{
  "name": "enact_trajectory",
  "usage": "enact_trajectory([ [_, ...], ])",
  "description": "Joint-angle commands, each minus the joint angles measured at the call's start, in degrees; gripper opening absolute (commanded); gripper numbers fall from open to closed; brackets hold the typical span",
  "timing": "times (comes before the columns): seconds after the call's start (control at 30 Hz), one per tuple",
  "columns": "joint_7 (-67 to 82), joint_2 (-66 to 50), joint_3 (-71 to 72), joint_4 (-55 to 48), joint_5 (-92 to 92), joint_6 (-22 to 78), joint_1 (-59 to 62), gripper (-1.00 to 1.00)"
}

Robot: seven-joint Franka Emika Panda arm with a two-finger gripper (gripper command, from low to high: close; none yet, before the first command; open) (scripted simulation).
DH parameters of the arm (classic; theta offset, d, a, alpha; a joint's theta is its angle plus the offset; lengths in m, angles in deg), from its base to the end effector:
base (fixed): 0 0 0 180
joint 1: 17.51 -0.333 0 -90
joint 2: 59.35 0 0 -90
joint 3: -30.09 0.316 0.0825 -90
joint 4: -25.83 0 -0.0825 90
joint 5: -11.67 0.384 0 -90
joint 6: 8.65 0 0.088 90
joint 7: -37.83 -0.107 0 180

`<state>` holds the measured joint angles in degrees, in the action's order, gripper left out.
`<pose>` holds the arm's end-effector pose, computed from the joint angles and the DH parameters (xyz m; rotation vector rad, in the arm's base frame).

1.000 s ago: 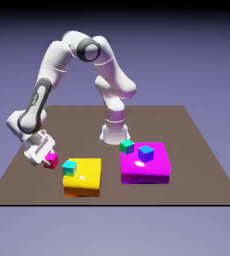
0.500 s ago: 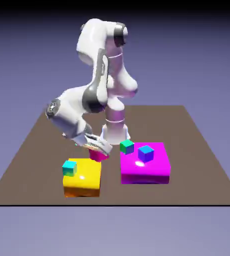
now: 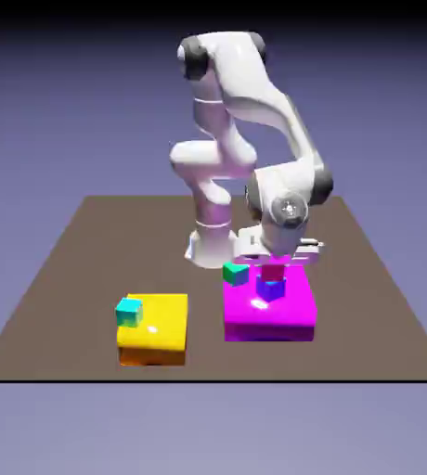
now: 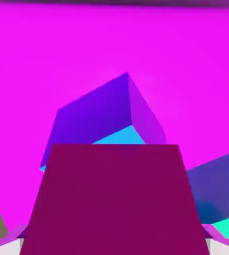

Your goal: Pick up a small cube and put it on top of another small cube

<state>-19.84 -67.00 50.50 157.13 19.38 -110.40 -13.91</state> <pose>0.4219 0.1415 0.2662 2.5508 -1.0365 -0.8719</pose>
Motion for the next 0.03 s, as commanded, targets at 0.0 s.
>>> enact_trajectory([
  [0.0, -0.09, 0.26, -0.08, -2.07, -0.08, 2.33, 0.13, 1.00],
])
